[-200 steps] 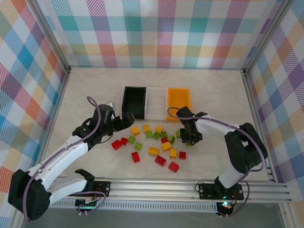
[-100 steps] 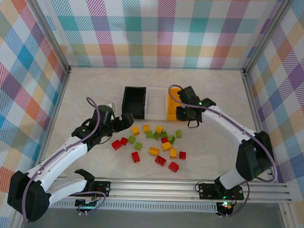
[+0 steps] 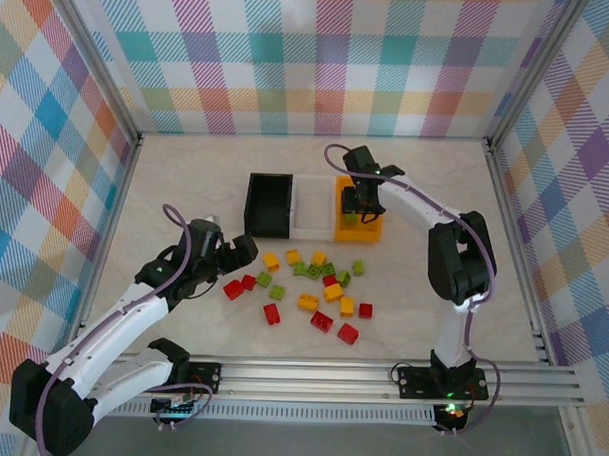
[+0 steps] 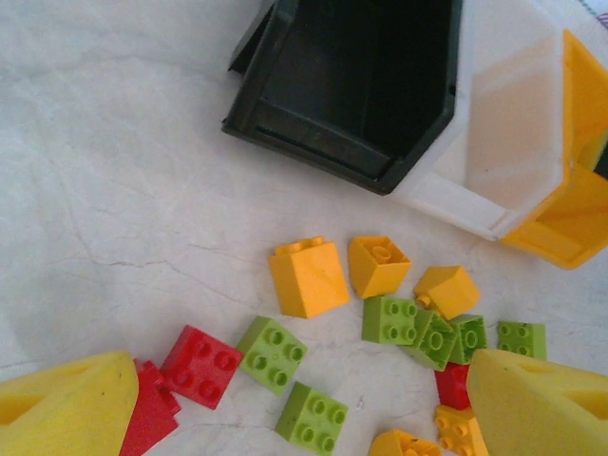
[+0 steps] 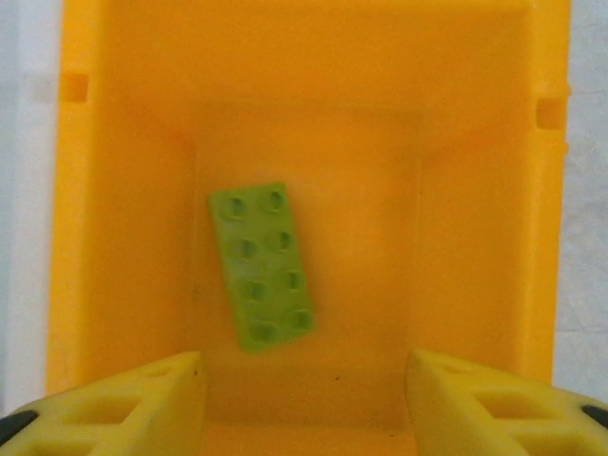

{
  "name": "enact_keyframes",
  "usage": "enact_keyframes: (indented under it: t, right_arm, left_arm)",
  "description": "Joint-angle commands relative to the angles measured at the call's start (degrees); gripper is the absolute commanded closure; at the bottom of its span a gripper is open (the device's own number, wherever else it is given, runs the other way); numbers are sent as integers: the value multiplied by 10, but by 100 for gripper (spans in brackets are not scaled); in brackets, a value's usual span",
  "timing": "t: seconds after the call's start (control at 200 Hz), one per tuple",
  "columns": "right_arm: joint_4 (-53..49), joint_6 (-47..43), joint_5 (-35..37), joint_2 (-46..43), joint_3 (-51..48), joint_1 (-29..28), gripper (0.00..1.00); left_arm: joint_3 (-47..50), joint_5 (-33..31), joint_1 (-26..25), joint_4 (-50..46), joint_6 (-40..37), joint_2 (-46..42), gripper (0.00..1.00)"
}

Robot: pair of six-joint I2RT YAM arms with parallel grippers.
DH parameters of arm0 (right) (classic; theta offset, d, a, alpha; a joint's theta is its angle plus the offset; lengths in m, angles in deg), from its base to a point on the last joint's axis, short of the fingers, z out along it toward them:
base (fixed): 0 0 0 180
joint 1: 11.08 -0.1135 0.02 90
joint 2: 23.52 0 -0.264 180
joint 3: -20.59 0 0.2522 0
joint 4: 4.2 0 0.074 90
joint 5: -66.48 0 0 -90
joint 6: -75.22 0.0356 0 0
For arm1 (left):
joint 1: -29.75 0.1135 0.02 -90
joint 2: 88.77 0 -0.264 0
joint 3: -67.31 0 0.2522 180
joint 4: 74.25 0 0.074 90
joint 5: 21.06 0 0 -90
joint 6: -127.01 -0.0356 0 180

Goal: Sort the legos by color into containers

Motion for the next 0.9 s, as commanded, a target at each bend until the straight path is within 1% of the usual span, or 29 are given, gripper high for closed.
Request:
enact_keyframes:
  t: [0.0, 0.06, 0.205, 0.305, 0.385, 0.475, 0.56, 0.69, 0.785, 0.895]
  right_arm:
    - [-10, 8, -8, -21, 23, -1, 33]
    - [-2, 8, -28, -41, 13, -1, 30]
    - [18, 12, -73, -91, -38, -12, 29]
    - [47, 11, -75, -127, -98, -33, 25]
    - [69, 16, -78, -146, -138, -44, 25]
    - [91, 26, -87, -160, -173, -46, 25]
    - [106, 29, -92, -168, -192, -46, 25]
    - [115, 25, -94, -173, -203, -46, 27]
    - [119, 21, -90, -180, -213, -46, 27]
    - [124, 18, -92, -190, -224, -46, 27]
  left_arm:
    - [4, -13, 11, -28, 18, -5, 10]
    - [1, -10, 16, -35, 21, -1, 10]
    - [-6, -11, 21, -70, 20, 13, 13]
    - [-5, -17, 23, -103, 21, 28, 18]
    - [10, -8, 21, -111, 25, 38, 23]
    - [25, -11, 20, -121, 31, 50, 24]
    - [46, -16, 18, -103, 35, 58, 24]
    - [72, 3, 17, -40, 42, 83, 28]
    - [82, 12, 15, -2, 48, 103, 26]
    - [84, 17, 15, 17, 48, 125, 26]
